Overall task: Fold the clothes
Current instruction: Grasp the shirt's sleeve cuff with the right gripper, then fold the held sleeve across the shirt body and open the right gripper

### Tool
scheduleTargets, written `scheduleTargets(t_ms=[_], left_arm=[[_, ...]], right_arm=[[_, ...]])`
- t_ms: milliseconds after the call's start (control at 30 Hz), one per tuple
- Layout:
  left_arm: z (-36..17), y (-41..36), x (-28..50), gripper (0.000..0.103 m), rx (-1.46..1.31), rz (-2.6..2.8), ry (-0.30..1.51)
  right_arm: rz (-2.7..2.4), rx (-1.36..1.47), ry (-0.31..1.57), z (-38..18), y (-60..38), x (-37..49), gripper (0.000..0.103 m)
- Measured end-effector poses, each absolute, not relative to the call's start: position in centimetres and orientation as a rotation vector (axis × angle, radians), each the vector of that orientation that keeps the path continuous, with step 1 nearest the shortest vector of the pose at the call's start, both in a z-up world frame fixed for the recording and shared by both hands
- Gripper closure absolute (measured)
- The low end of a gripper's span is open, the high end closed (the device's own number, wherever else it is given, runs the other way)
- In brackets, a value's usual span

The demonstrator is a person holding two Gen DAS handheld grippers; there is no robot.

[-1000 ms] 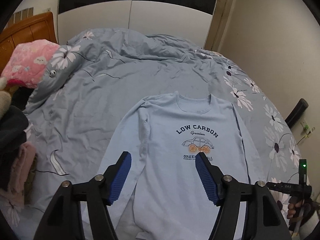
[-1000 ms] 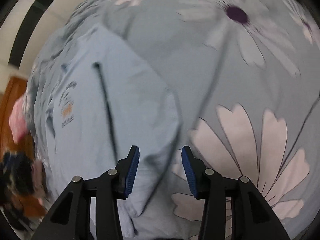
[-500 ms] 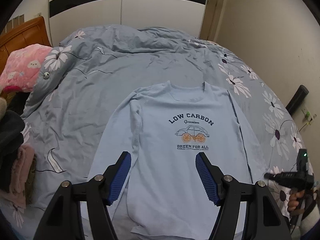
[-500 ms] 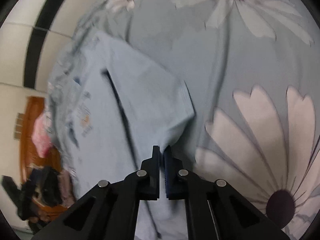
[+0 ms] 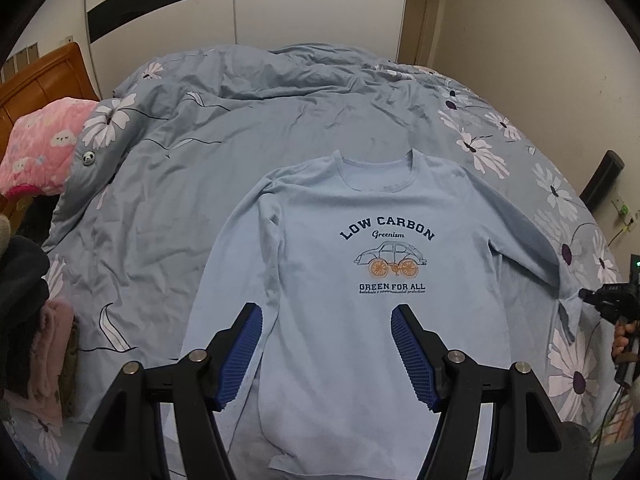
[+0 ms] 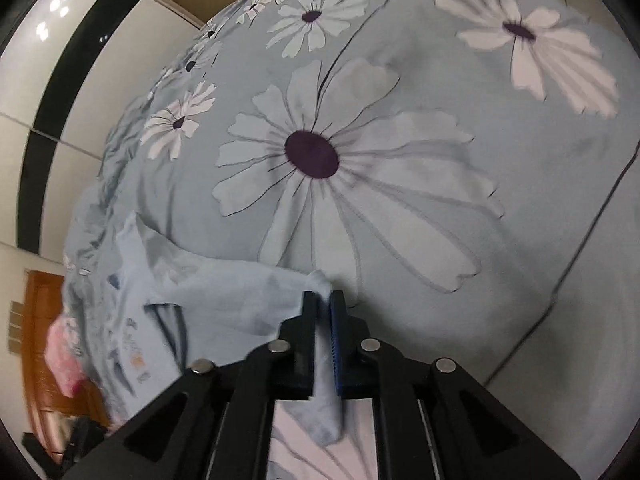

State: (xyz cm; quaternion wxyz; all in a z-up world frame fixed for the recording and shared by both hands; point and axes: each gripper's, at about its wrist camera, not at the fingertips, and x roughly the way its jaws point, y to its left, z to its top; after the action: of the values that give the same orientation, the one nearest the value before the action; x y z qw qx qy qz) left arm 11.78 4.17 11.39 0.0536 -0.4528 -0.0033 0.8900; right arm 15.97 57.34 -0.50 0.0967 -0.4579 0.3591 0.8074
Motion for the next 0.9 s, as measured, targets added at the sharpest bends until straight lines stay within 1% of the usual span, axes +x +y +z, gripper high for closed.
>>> scheduleTargets(t_ms=[33,100,133,167,233,333,367,467,500,533,567,600,633,733,900], left_arm=[[11.3,4.2,11.8,0.032,-1.377,2.702,-0.009],[11.2,4.4,11.7,0.032,-1.380,2.697,-0.008],[11.2,4.5,11.7,0.032,-1.381,2.693,-0.008],[11.1,4.7,11.6,0.032,-1.383,2.688,-0.009],[10.9,5.2,11.6,0.032,-1.384,2.676,-0.010],[10.7,6.2,11.7,0.032,-1.383,2.649,0.014],[10.7,6.6,11.8,0.032,-1.381,2.642,0.031],[11.0,7.4,12.0,0.032,-1.368,2.631,0.086],[11.0,7.6,12.0,0.032,-1.364,2.630,0.099],[11.1,7.7,12.1,0.032,-1.361,2.628,0.112],[11.1,7.7,12.0,0.032,-1.361,2.627,0.114],[11.0,7.7,11.8,0.032,-1.364,2.627,0.107],[11.0,7.7,11.7,0.032,-1.368,2.626,0.100],[10.7,7.7,11.4,0.032,-1.380,2.625,0.085],[10.1,7.2,11.3,0.032,-1.412,2.627,0.082]], right_arm=[[2.410,-1.355,1.027,-0.1,57.3,16.2,0.081],[2.445,-1.352,0.952,0.8,57.1,16.6,0.071],[2.471,-1.359,0.917,1.2,56.7,16.7,0.068],[2.512,-1.395,0.877,1.4,55.6,16.8,0.066],[2.578,-1.494,0.775,1.1,53.2,16.7,0.055],[2.569,-1.605,0.586,-0.6,50.4,16.0,0.055],[2.551,-1.624,0.558,-1.2,49.9,15.7,0.055],[2.474,-1.630,0.580,-2.7,50.2,15.4,0.055],[2.457,-1.625,0.594,-2.9,50.5,15.4,0.059],[2.445,-1.619,0.608,-3.1,50.8,15.5,0.067],[2.435,-1.613,0.620,-3.2,51.2,15.6,0.072],[2.425,-1.609,0.632,-3.3,51.6,15.7,0.087],[2.427,-1.598,0.673,-3.1,52.2,16.0,0.098],[2.463,-1.528,0.861,-2.0,54.6,16.9,0.099],[2.378,-1.212,1.268,0.4,62.7,19.7,0.100]])
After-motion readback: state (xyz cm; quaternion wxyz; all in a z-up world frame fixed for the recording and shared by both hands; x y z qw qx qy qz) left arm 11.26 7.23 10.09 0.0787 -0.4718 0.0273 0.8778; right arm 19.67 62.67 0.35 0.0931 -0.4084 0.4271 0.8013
